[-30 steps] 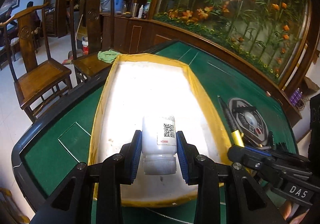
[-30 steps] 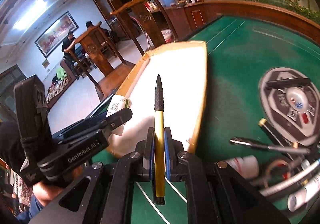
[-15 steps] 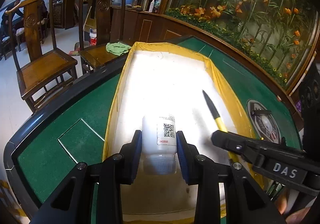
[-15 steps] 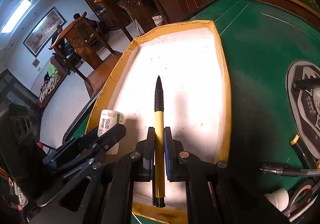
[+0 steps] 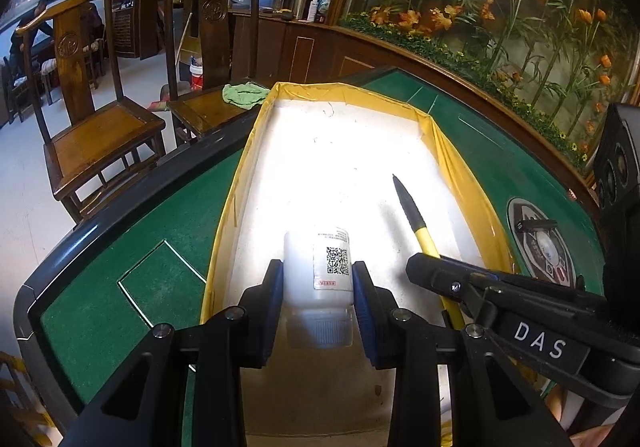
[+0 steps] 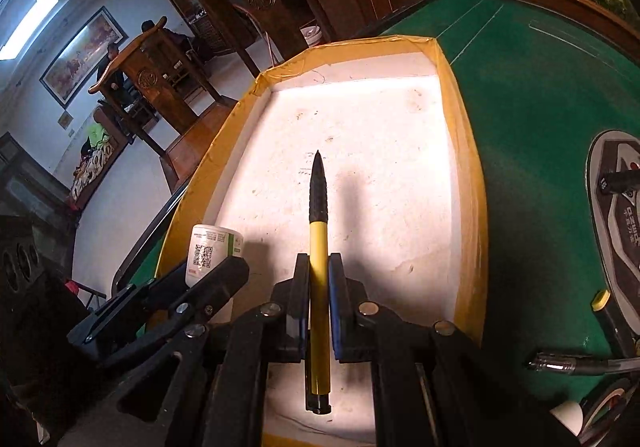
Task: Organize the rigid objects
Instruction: 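Open the left tool to drop the bottle in the tray while the right tool releases the pen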
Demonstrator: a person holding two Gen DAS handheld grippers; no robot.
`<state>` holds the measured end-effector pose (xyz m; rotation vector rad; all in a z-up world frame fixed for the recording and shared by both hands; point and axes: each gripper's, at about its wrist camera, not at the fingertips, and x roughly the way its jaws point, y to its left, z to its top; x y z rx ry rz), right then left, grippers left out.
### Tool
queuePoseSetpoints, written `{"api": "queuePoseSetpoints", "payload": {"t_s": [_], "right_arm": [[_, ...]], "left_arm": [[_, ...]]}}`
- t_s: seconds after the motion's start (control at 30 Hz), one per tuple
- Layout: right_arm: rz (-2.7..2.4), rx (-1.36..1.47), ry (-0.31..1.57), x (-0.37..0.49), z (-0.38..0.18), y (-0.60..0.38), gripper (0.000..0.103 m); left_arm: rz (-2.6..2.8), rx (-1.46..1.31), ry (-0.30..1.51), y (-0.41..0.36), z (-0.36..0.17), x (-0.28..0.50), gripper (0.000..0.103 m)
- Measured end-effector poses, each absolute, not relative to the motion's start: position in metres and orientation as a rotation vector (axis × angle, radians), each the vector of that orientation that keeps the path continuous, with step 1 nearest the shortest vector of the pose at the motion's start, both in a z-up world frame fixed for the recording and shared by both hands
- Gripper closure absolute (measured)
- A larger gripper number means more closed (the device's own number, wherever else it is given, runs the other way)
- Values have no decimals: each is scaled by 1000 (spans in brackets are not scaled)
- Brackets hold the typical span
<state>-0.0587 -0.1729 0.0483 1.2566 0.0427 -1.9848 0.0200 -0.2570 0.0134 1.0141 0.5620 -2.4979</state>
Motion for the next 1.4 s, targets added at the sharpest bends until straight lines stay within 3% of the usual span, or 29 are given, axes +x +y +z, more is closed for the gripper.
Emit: {"api": "queuePoseSetpoints", "payload": {"t_s": [0.17,0.67,0.77,0.83,0.9,1.13,1.4], "right_arm": [[-1999,1246,42,-59,48,-171,95],[-2009,1249,14,-61,52,-165,94],[-2008,1234,-11,-58,58,-158,86],[-2024,1218,-17,-55,64,-151,73],[-2038,1190,-37,-51,71,-139,69],[-2058,1149,-117,-42,84,-86,69],[-2175,1155,-51,-39,75,-16,67]], "left_arm": [[-2507,1007,565,-255,15,22,67],[-2526,951,617,-253,18,33,44],[-2543,939,609,-246,21,37,36],[-2558,937,604,-241,22,38,36],[-2564,933,596,-235,23,40,36],[-2604,903,537,-214,33,48,36],[-2686,848,503,-185,51,67,36]]}}
